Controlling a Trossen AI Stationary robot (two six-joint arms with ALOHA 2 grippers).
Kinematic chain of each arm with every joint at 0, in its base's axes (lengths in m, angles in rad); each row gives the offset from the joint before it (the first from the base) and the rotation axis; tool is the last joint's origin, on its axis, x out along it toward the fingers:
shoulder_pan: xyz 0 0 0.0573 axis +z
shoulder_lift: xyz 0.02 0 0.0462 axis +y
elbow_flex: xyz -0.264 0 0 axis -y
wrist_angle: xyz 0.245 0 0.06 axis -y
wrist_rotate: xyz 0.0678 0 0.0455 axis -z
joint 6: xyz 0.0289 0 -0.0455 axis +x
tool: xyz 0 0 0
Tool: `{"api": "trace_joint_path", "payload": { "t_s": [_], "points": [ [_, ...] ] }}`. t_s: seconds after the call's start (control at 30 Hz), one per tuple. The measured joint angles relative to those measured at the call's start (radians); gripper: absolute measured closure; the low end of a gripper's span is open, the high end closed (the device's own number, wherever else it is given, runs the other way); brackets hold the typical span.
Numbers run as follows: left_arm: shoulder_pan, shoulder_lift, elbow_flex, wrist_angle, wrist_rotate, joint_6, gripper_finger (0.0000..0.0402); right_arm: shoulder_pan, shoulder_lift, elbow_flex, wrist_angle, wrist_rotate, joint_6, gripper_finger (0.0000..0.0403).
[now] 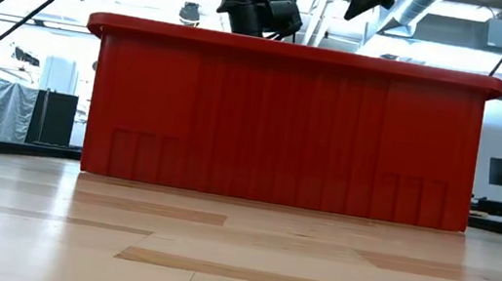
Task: Pick and place slides into bin
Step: Adjust the black slippers in the red bin
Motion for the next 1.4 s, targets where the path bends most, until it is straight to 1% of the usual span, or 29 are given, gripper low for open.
{"api": "trace_joint_path", "payload": {
  "t_s": [0.07,0.13,0.23,0.33,0.4,0.5,0.57,0.63,0.73,0.83,0.97,1.07,1.13,1.2,1.33,1.4],
  "points": [
    [0.000,0.000,0.000,-0.001,0.000,0.032,0.0261,0.000,0.000,0.000,0.000,0.000,0.000,0.0403],
    [0.000,0.000,0.000,0.004,-0.002,0.056,0.0277,0.000,0.000,0.000,0.000,0.000,0.000,0.0403],
    [0.003,0.000,0.000,0.015,-0.002,0.094,0.0321,0.000,0.000,0.000,0.000,0.000,0.000,0.0403],
    [0.011,0.000,0.000,0.030,-0.002,0.127,0.0377,0.000,0.000,0.000,0.000,0.000,0.000,0.0403],
    [0.022,0.000,0.000,0.028,-0.001,0.151,0.0393,0.000,0.000,0.000,0.000,0.000,0.000,0.0403],
    [0.044,0.000,0.000,0.011,-0.001,0.174,0.0398,0.000,0.000,0.000,0.000,0.000,0.000,0.0403],
    [0.062,0.000,0.000,0.001,0.006,0.162,0.0400,0.000,0.000,0.000,0.000,0.000,0.000,0.0403],
    [0.083,0.000,0.000,-0.016,0.051,0.122,0.0401,0.000,0.000,0.000,0.000,0.000,0.001,0.0403],
    [0.114,0.000,0.000,-0.026,0.156,0.034,0.0401,0.000,0.000,0.000,0.001,0.000,0.001,0.0403],
    [0.129,0.000,0.000,-0.019,0.207,-0.050,0.0401,0.000,0.000,0.000,0.005,0.000,0.001,0.0403],
    [0.129,0.019,0.006,-0.012,0.211,-0.091,0.0401,0.000,0.000,0.000,0.016,0.000,0.001,0.0403],
    [0.127,0.087,0.042,-0.080,0.200,-0.091,0.0401,0.000,0.000,0.000,0.018,0.000,0.008,0.0403],
    [0.124,0.139,0.083,-0.141,0.191,-0.083,0.0401,0.000,0.000,0.000,0.018,-0.001,0.011,0.0403],
    [0.124,0.175,0.128,-0.164,0.190,-0.079,0.0401,0.000,0.000,0.000,0.016,-0.001,0.012,0.0403],
    [0.126,0.202,0.187,-0.153,0.190,-0.082,0.0401,0.000,0.000,0.000,0.007,-0.001,0.026,0.0403],
    [0.124,0.200,0.199,-0.134,0.168,-0.079,0.0401,0.000,0.000,0.000,0.003,0.000,0.026,0.0403]
  ]
}}
